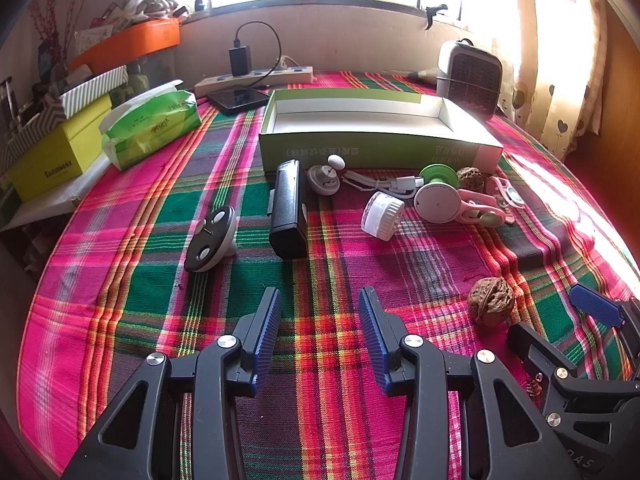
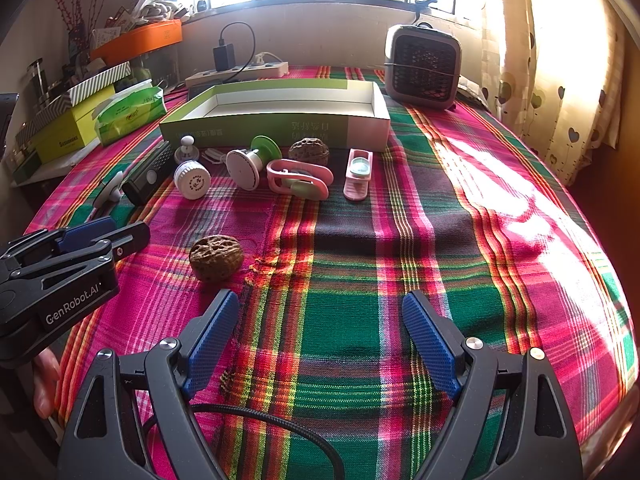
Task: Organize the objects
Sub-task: 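Grasp the black round remote with the left tool while the right tool grasps the walnut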
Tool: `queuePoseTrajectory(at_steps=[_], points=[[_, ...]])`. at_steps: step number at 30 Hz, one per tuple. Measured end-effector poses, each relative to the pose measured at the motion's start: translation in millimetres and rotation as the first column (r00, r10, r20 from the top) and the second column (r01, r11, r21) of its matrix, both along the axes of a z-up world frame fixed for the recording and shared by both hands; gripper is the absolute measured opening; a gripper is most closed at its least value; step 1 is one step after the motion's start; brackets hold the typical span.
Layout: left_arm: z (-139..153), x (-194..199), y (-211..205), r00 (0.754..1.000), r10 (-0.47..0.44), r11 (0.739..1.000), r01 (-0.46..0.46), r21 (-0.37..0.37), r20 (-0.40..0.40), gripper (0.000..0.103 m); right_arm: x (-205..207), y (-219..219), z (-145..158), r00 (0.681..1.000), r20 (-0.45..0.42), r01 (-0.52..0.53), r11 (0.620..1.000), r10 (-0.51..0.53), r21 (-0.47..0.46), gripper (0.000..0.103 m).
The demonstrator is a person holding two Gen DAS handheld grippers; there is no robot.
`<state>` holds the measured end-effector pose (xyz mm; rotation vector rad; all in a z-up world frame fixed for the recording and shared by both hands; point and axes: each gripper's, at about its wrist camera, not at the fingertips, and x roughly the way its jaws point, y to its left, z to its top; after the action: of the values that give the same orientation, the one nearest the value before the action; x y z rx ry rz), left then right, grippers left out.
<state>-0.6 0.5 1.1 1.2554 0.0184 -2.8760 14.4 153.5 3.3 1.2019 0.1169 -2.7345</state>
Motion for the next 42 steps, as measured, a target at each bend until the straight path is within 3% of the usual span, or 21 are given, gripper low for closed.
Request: queuePoseTrajectory(at_steps=[19, 25, 35, 42], points=[[0.5, 2.5, -6.4, 0.999, -0.048, 0.999, 0.048, -0.013, 0.015, 0.038, -0.4, 1.1, -0.3, 1.0, 0.004, -0.02, 1.0, 0.02, -0.005, 0.084], [2.9, 7.3, -16.6, 0.996, -0.082, 0.997, 0.081, 0.011, 0.04, 0.038, 4.0, -4.2, 4.2, 0.996, -0.02, -0.087, 0.996, 0.086, -0.034, 0.083], [14.3, 12.5, -51.9, 0.999, -0.038, 0.998, 0.038, 0.048, -0.003, 0.038, 0.7, -25.7, 10.1, 0.975, -0.051, -0.216, 0.976, 0.214, -0.022, 0.076], [8.1, 1.3, -68.5, 1.0, -0.014, 0.997, 0.012, 0.071, 0.019, 0.038, -11.1, -33.0, 6.3, 0.973, -0.025, -0.229, 0.973, 0.228, -0.027, 0.07]])
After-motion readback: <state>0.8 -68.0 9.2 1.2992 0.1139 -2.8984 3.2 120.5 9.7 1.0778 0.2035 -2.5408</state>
